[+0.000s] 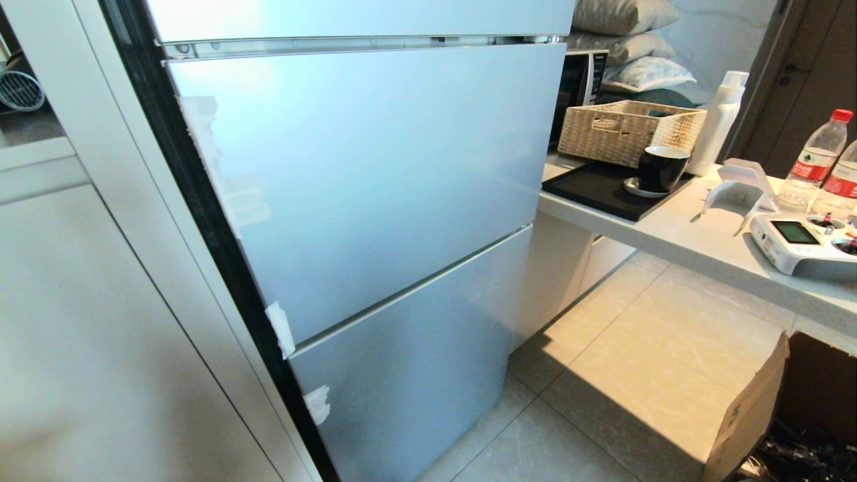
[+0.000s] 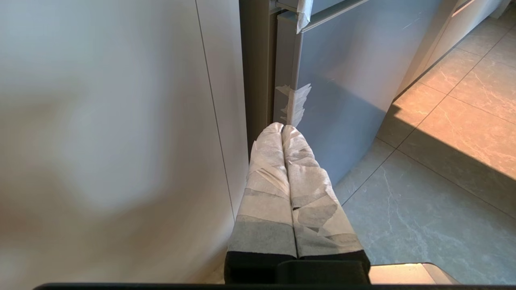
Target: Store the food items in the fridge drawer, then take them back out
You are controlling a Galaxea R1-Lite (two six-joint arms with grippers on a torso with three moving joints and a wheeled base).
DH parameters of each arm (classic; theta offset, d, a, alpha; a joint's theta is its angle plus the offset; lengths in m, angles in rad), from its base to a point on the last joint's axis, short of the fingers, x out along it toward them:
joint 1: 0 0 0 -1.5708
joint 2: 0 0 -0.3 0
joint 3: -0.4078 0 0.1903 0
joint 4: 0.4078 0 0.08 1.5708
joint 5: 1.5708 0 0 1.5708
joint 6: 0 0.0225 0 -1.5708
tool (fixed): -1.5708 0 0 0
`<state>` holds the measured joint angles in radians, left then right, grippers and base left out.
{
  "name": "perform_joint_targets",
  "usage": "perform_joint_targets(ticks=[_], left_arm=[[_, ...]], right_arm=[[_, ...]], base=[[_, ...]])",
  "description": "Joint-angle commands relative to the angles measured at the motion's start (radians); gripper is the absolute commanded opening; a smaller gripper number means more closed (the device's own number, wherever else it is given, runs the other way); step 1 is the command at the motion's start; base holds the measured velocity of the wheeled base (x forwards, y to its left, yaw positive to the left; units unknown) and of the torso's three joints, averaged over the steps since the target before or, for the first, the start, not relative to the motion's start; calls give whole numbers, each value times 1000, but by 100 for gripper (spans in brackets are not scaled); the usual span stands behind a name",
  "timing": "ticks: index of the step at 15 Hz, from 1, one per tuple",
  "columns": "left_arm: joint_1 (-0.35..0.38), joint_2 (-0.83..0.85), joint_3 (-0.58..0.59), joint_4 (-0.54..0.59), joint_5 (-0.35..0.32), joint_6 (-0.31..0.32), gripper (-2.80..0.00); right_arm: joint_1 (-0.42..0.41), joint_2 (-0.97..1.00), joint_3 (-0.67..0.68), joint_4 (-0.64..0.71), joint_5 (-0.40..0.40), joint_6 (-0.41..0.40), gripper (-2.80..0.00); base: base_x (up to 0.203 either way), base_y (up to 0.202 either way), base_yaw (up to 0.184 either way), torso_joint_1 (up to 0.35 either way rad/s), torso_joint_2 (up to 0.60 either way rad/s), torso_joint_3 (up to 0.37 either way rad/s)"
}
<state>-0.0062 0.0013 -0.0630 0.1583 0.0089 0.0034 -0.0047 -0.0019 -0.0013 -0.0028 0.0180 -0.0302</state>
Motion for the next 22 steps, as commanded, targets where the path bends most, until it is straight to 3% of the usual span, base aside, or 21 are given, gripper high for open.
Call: perform_joint_targets(ticks=[1,22], left_arm=[[0,0,0,1,0,0,-280],[0,0,0,1,0,0,-280]], right_arm=[[0,2,0,0,0,0,-280],[0,2,1,0,0,0,-280]], base=[[0,0,0,0,0,0],[0,0,0,0,0,0]])
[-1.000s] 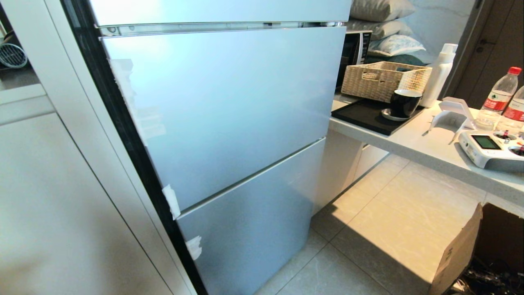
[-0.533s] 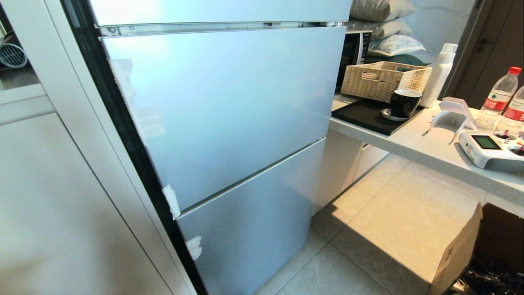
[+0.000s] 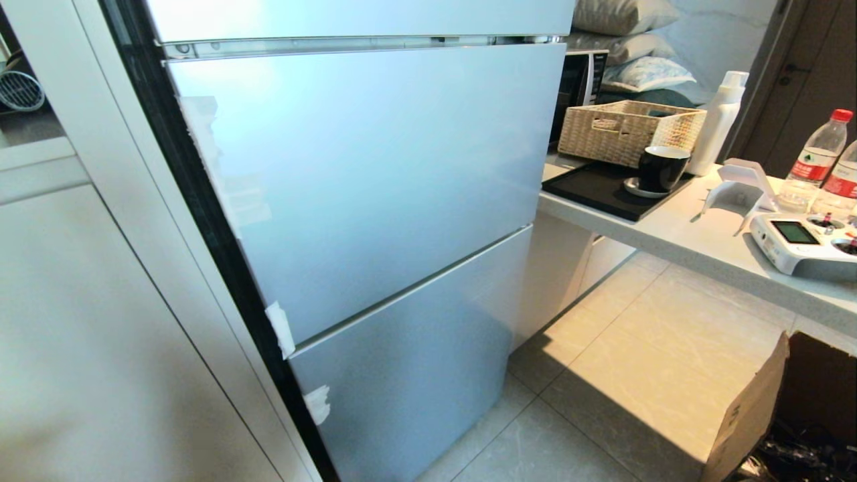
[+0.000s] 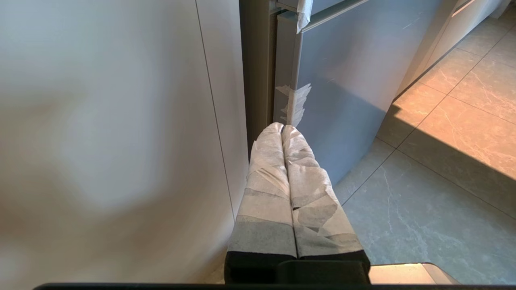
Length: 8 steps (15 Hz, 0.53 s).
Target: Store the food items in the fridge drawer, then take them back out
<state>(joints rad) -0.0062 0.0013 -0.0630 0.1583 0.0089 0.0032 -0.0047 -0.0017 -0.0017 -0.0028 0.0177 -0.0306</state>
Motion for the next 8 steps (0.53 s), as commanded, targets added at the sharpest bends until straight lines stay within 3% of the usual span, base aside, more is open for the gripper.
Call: perform_joint_targets(ticks=[1,8], left_arm=[[0,0,0,1,0,1,-280],[0,0,0,1,0,0,-280]], right_arm=[[0,2,0,0,1,0,-280],[0,2,0,0,1,0,-280]], base=[[0,0,0,0,0,0],[0,0,0,0,0,0]])
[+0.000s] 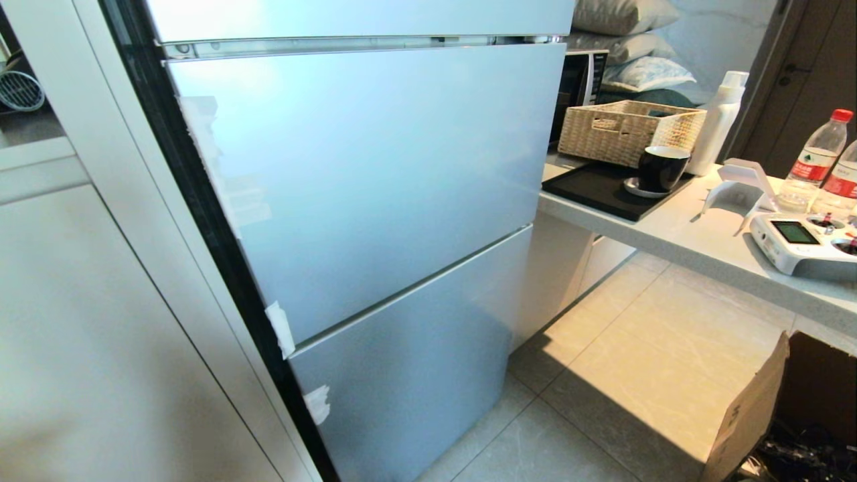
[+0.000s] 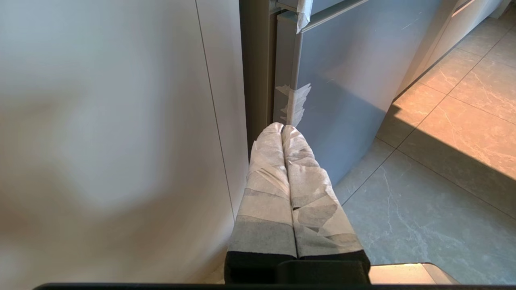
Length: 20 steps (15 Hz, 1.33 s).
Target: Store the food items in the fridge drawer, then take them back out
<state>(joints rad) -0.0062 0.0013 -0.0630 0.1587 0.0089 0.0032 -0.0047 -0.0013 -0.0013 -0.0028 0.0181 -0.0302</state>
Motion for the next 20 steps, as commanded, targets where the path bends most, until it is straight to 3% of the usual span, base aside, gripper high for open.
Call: perform_joint_targets(ticks=[1,20], left_arm=[[0,0,0,1,0,0,-280],[0,0,0,1,0,0,-280]], right_arm=[[0,1,0,0,0,0,-280],[0,1,0,0,0,0,-280]], base=[[0,0,0,0,0,0],[0,0,0,0,0,0]])
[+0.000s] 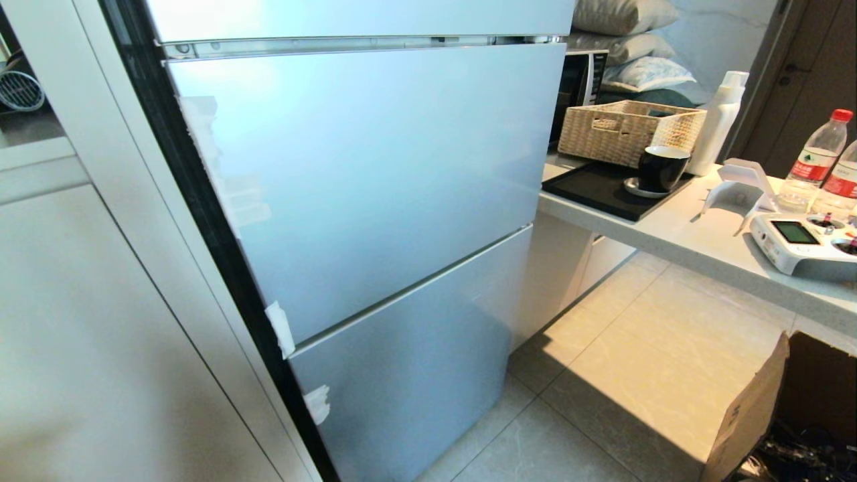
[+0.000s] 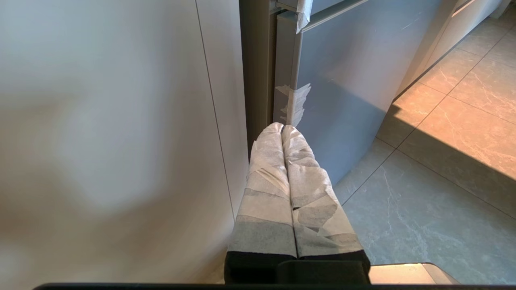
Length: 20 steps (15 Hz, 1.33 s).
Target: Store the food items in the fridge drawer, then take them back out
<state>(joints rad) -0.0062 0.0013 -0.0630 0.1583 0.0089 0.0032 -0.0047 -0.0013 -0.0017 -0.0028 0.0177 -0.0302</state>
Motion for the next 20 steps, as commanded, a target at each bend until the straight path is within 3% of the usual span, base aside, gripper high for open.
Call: perform_joint_targets(ticks=[1,20], left_arm=[[0,0,0,1,0,0,-280],[0,0,0,1,0,1,-280]], right_arm=[[0,1,0,0,1,0,-280],[0,1,0,0,1,0,-280]], base=[[0,0,0,0,0,0],[0,0,0,0,0,0]])
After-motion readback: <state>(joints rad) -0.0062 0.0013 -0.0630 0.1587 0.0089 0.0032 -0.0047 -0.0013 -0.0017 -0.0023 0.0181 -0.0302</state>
